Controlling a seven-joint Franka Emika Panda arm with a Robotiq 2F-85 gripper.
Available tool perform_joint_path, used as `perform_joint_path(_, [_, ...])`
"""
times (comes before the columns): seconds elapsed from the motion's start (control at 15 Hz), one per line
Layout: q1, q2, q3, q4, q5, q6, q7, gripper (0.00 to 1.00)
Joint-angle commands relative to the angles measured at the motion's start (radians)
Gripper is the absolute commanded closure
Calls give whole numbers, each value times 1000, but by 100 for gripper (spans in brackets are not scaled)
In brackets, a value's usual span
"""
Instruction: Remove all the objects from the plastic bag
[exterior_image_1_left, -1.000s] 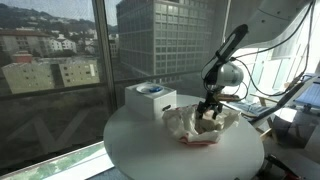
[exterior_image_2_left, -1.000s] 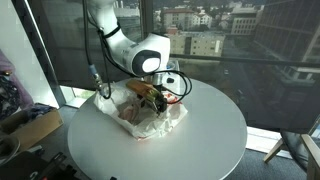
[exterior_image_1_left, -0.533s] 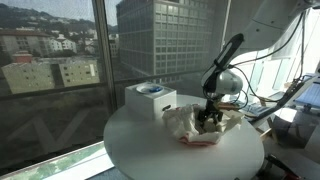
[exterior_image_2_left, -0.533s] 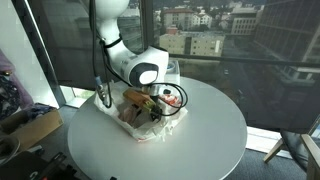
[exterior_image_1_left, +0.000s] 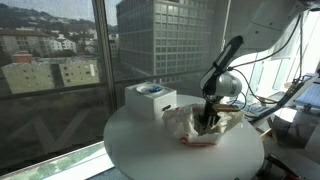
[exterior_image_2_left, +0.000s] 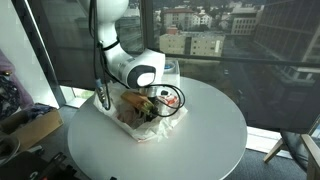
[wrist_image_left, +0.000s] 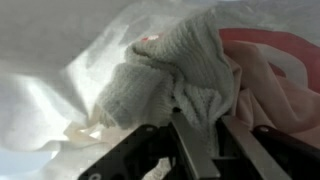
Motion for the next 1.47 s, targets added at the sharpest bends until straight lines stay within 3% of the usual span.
perform_joint_path(0.0, [-16, -49, 42, -31, 26, -8, -14, 96])
perform_joint_path(0.2, [16, -117, 51, -66, 13, -4, 8, 95])
perform_joint_path(0.53, [147, -361, 26, -211, -95, 23, 122, 94])
perform_joint_path(0.87, [237, -636, 49, -330, -157, 16, 226, 93])
perform_joint_path(1.13, [240, -861, 93, -389, -327, 29, 396, 94])
perform_joint_path(1.4, [210, -1086, 92, -391, -306, -41, 477, 94])
